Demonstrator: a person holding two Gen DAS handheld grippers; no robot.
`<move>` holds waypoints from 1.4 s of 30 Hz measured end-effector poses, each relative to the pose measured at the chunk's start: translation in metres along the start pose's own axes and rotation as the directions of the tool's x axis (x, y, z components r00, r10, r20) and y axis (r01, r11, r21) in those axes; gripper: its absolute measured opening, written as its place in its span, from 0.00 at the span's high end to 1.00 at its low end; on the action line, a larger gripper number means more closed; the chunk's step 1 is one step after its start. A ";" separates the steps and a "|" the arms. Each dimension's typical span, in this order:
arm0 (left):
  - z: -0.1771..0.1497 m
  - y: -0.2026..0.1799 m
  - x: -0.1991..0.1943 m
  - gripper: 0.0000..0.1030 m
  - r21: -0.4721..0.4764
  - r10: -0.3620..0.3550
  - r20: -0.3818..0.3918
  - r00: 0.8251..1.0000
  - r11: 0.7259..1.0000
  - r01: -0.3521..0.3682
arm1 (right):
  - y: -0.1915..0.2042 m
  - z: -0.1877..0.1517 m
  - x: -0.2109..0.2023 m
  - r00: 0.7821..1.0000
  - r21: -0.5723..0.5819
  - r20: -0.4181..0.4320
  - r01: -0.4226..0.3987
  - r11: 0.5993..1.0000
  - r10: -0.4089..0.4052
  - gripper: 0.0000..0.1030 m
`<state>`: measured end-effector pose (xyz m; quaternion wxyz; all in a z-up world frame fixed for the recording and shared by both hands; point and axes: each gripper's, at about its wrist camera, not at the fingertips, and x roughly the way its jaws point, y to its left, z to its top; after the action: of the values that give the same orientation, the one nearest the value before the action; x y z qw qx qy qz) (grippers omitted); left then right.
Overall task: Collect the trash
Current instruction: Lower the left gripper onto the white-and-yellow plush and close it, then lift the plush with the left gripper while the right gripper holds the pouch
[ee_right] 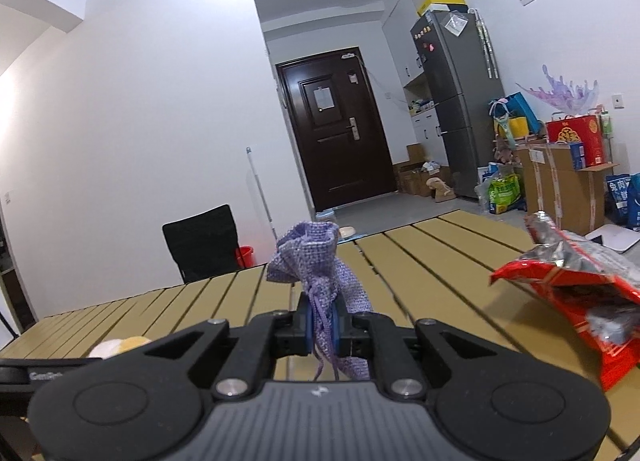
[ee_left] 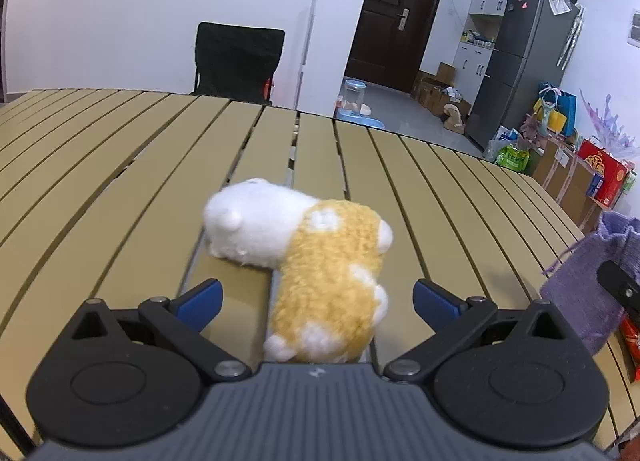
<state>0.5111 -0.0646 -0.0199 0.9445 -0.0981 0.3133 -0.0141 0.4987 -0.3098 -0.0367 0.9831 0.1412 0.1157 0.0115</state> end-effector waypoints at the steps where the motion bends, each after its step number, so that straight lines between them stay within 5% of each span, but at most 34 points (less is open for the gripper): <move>1: 0.000 -0.003 0.003 0.00 0.008 0.004 0.003 1.000 1.000 -0.004 | -0.003 0.001 0.001 1.000 0.004 0.001 0.002 1.000 -0.002 0.92; 10: 0.000 -0.012 0.018 0.05 0.015 0.038 0.010 0.999 0.999 -0.038 | -0.012 0.002 0.005 1.000 0.007 -0.002 0.015 1.000 -0.015 0.92; 20: -0.002 -0.013 0.023 0.46 0.021 0.033 -0.010 0.999 0.999 -0.033 | -0.013 -0.003 0.003 1.000 0.001 -0.003 0.008 1.000 -0.008 0.92; 42: -0.010 -0.005 -0.043 0.48 0.045 -0.008 0.145 0.989 0.999 0.001 | -0.005 -0.004 -0.028 0.999 -0.029 0.017 -0.040 0.999 0.041 0.92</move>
<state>0.4710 -0.0675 -0.0013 0.9666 -0.0784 0.2434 -0.0160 0.4705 -0.3147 -0.0355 0.9856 0.1296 0.1040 0.0319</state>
